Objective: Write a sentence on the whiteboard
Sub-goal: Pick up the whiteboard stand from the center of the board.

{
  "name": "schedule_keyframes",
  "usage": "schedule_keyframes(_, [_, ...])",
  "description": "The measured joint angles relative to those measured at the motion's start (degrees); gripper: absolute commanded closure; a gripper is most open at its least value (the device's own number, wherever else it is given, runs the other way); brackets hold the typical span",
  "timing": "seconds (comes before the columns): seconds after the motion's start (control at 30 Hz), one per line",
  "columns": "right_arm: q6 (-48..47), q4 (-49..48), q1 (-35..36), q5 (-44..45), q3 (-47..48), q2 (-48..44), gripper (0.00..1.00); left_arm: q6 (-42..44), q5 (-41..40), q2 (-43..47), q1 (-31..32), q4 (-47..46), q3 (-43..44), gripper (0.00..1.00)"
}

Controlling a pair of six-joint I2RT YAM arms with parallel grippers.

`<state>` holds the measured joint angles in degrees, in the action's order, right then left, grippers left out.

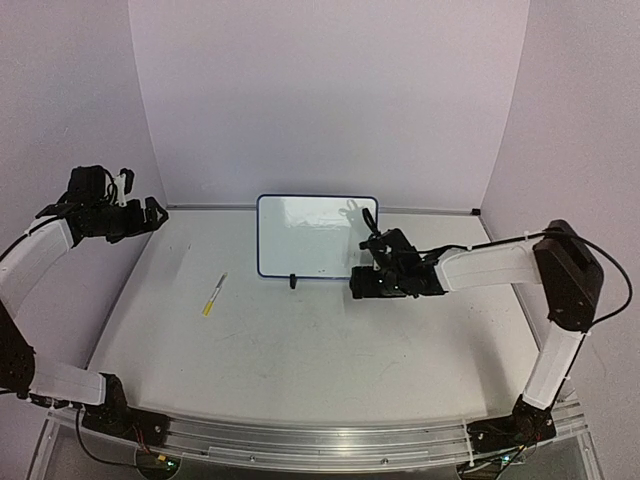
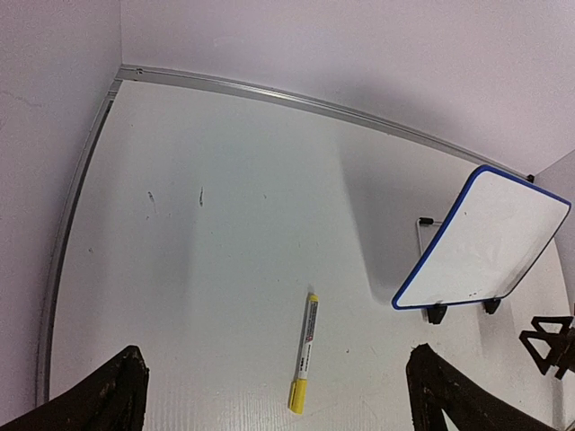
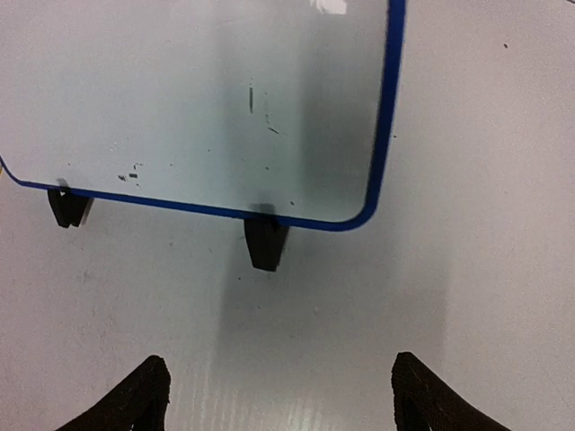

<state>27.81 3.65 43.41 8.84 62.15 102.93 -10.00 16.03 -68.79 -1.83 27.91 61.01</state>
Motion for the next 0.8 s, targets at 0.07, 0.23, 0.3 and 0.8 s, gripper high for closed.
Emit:
schedule_keyframes(0.07, [0.25,-0.23,0.53,0.48,3.33,4.11,0.32,-0.02,0.47,0.0,0.0,-0.01,0.0,0.0])
schedule_keyframes(0.23, [0.74,0.04,0.62,1.5,9.25,11.75,0.44,-0.02,0.69,0.0,0.0,-0.08,0.0,0.01])
schedule_keyframes(0.3, [0.79,0.23,0.62,2.02,11.02,13.97,0.49,-0.02,0.76,0.02,0.0,-0.24,0.0,0.01])
schedule_keyframes(0.8, [-1.29,0.84,0.66,8.37,18.65,22.61,0.85,-0.38,1.4,-0.12,0.0,-0.51,0.0,0.01])
